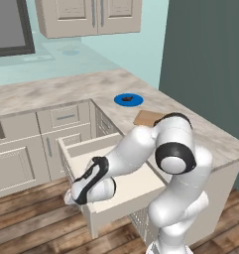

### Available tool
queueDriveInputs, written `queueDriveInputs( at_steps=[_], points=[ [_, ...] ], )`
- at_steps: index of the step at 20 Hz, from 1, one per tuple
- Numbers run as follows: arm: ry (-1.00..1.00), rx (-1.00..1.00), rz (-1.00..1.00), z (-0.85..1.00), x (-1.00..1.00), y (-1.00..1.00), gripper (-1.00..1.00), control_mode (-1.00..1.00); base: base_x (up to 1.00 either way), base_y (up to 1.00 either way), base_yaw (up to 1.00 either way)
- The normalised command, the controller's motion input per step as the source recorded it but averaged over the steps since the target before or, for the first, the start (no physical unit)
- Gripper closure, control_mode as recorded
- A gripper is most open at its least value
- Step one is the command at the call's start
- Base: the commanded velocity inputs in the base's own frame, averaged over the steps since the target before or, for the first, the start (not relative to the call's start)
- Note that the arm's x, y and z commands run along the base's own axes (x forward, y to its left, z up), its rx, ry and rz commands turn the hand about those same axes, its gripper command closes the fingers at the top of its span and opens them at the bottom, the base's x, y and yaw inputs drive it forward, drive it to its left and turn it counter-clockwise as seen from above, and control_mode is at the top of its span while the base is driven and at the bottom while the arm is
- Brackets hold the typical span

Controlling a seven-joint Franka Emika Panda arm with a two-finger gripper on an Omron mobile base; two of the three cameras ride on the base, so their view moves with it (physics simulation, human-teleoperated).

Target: Pick up the knife from the drawer and place it on the cutting board. Then place the meat from the plate to the cutting board.

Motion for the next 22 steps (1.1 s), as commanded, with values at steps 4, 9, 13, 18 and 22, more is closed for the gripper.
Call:
queueDriveInputs(
  at_steps=[4, 9, 13, 18, 22],
  points=[
    [-0.02, 0.01, -0.02, 0.00, 0.00, 1.00, -1.00, -1.00, 0.00, 0.00, 0.00],
    [0.00, 0.00, -0.03, 0.00, 0.00, 0.42, -1.00, -1.00, 0.00, 0.00, 0.00],
    [-0.03, 0.01, 0.00, 0.18, 0.04, 0.01, -1.00, -1.00, 0.00, 0.00, 0.00],
    [-0.09, 0.00, -0.09, 0.98, 0.00, 0.28, -1.00, -1.00, 0.00, 0.00, 0.00],
    [0.00, 0.00, -0.10, 1.00, 0.00, 0.24, -1.00, -1.00, 0.00, 0.00, 0.00]
  ],
)
